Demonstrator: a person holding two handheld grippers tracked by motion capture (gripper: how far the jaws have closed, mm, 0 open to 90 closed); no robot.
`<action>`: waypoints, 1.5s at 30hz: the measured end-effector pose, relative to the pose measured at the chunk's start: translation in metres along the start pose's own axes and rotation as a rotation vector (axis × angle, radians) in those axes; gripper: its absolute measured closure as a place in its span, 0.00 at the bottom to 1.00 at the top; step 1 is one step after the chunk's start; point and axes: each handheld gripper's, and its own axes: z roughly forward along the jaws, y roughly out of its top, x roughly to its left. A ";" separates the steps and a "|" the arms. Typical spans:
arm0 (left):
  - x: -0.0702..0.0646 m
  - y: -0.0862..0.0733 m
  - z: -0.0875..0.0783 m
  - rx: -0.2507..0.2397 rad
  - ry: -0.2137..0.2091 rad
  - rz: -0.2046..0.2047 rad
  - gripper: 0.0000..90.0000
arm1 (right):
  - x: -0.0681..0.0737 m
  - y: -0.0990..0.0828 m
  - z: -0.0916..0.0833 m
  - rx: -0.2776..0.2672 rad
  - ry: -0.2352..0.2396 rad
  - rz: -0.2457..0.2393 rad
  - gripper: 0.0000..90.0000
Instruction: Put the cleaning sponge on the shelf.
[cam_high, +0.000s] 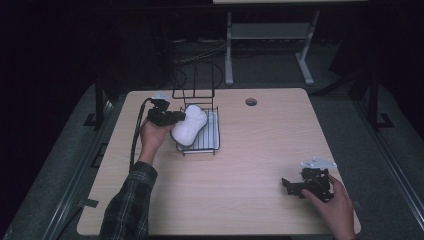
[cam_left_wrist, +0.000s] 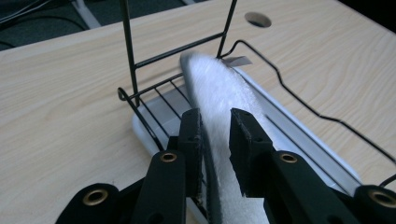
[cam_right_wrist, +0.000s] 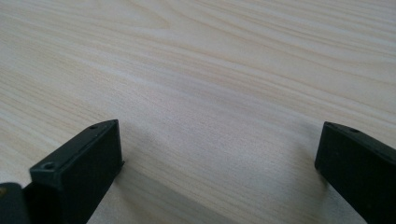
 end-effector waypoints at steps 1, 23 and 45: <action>0.000 0.000 0.001 0.006 0.000 0.002 0.82 | 0.000 0.000 0.000 0.000 0.000 0.001 0.00; -0.015 -0.023 0.002 -0.002 -0.041 0.018 0.80 | 0.000 0.000 0.000 0.000 0.000 0.000 0.00; -0.043 -0.054 -0.033 0.033 0.013 0.069 0.28 | 0.000 0.000 0.000 0.000 0.000 0.000 0.00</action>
